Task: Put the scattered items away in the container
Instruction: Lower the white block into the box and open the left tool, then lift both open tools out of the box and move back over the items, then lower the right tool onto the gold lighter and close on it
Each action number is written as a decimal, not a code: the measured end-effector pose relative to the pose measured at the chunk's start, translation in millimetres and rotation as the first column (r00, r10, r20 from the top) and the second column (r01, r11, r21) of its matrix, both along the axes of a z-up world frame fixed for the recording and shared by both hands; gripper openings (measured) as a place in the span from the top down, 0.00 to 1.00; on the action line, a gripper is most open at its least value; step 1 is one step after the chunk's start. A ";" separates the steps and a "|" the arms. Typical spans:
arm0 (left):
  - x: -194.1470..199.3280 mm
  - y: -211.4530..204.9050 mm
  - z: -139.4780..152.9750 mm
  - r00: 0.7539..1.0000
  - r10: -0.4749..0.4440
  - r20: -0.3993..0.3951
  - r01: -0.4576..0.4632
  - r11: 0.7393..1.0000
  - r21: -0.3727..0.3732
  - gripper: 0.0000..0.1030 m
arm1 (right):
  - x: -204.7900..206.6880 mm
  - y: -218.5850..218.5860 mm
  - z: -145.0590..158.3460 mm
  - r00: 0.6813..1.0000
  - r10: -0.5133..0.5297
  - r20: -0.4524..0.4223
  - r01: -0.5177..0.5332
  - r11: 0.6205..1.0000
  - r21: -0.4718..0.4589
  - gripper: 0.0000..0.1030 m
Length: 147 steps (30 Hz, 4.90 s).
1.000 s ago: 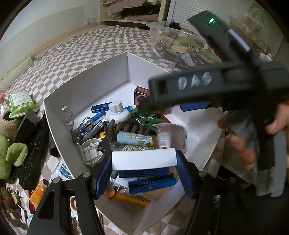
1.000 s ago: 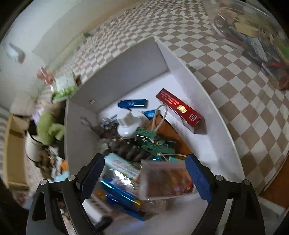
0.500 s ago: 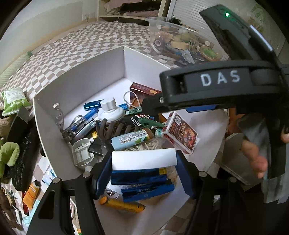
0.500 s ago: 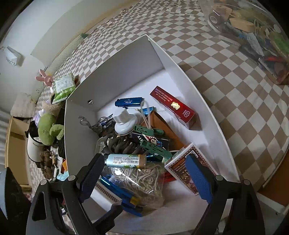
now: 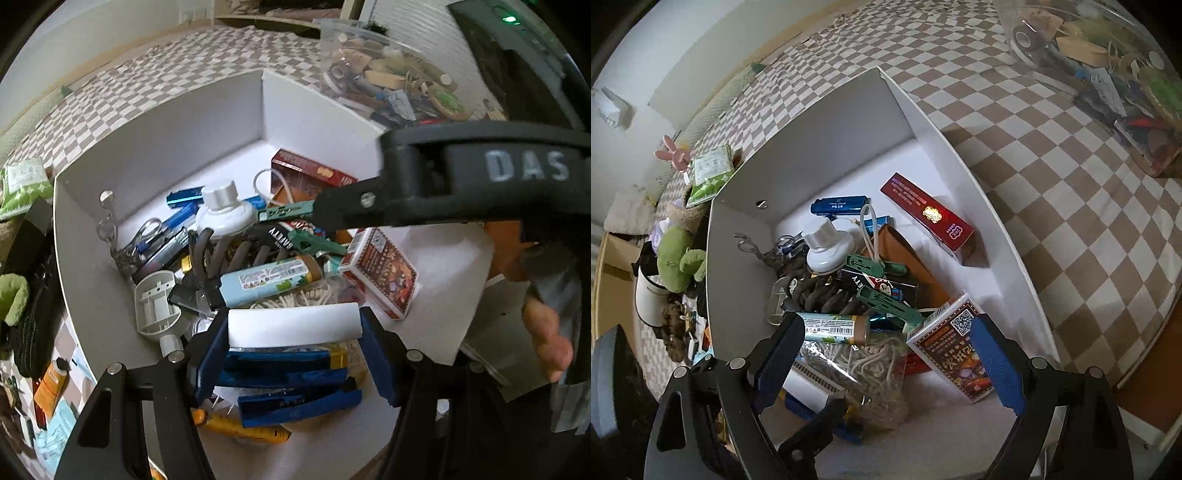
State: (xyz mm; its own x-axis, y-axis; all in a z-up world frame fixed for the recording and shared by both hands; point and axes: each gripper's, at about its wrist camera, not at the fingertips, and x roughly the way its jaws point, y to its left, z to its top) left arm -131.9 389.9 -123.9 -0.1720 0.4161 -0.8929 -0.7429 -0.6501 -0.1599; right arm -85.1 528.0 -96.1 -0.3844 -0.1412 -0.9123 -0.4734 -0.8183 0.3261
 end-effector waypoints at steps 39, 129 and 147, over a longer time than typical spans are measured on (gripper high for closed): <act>12.5 -45.5 51.5 0.957 0.112 -0.269 -0.100 0.993 0.057 0.00 | 6.4 -35.9 45.7 0.976 0.104 -0.190 -0.036 0.943 0.330 0.00; 39.6 -416.6 18.7 0.902 0.406 -0.147 -0.420 0.904 -0.084 0.02 | -8.3 -400.7 -49.7 0.258 0.966 -0.001 -0.915 0.244 0.322 0.00; 57.7 -458.6 -26.3 0.968 0.250 -0.030 -0.252 0.966 -0.054 0.02 | -14.0 -455.7 -88.0 0.114 0.992 -0.047 -0.983 0.120 0.138 0.00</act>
State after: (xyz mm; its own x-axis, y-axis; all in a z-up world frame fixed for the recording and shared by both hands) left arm -74.2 -68.8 -150.2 -0.2850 0.3059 -0.9084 -0.5577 -0.8237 -0.1025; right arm -99.0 72.3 -184.1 -0.0354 -0.4261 -0.9040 0.7968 -0.5580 0.2318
